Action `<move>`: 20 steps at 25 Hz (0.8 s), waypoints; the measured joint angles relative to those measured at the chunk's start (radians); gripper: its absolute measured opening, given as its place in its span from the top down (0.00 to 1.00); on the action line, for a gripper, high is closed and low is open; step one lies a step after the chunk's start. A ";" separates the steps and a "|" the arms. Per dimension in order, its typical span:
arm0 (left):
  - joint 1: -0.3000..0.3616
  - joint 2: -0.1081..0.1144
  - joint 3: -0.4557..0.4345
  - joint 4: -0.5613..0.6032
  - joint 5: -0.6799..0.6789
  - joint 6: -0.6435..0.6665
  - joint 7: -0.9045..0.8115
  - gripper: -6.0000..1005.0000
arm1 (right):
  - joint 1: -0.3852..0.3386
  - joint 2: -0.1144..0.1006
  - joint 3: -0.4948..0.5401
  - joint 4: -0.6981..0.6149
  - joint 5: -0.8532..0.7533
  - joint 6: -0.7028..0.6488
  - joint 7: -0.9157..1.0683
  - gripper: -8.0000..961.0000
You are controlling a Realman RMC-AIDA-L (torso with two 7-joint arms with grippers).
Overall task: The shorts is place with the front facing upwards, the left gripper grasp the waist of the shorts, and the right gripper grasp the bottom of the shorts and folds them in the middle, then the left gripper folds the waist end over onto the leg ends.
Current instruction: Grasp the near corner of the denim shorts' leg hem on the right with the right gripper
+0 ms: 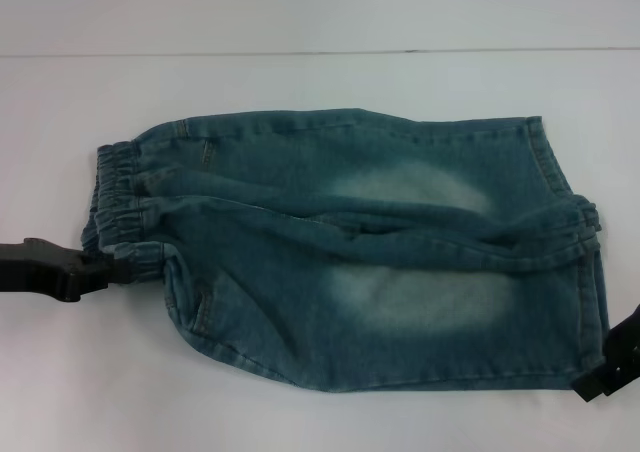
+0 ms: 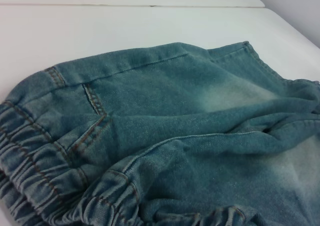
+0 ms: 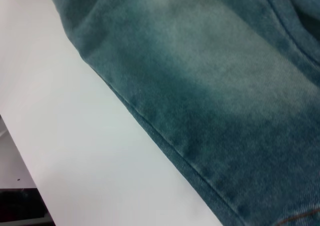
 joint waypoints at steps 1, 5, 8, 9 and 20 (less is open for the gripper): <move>0.001 0.000 0.000 0.000 0.000 0.000 0.000 0.95 | 0.000 0.002 0.000 0.000 0.000 0.001 -0.003 0.28; 0.003 -0.001 0.000 0.000 0.000 0.000 0.000 0.95 | 0.001 0.005 -0.001 0.001 0.001 0.004 -0.013 0.40; 0.004 -0.001 0.000 0.000 0.000 0.000 0.000 0.95 | 0.001 0.006 -0.001 0.001 0.001 0.011 -0.013 0.47; 0.004 -0.001 0.000 0.000 0.000 0.000 0.000 0.95 | 0.000 0.007 -0.002 0.001 0.001 0.015 -0.013 0.49; 0.004 -0.002 0.000 0.002 0.002 0.006 0.000 0.95 | -0.010 0.011 0.005 -0.009 0.002 0.052 -0.034 0.87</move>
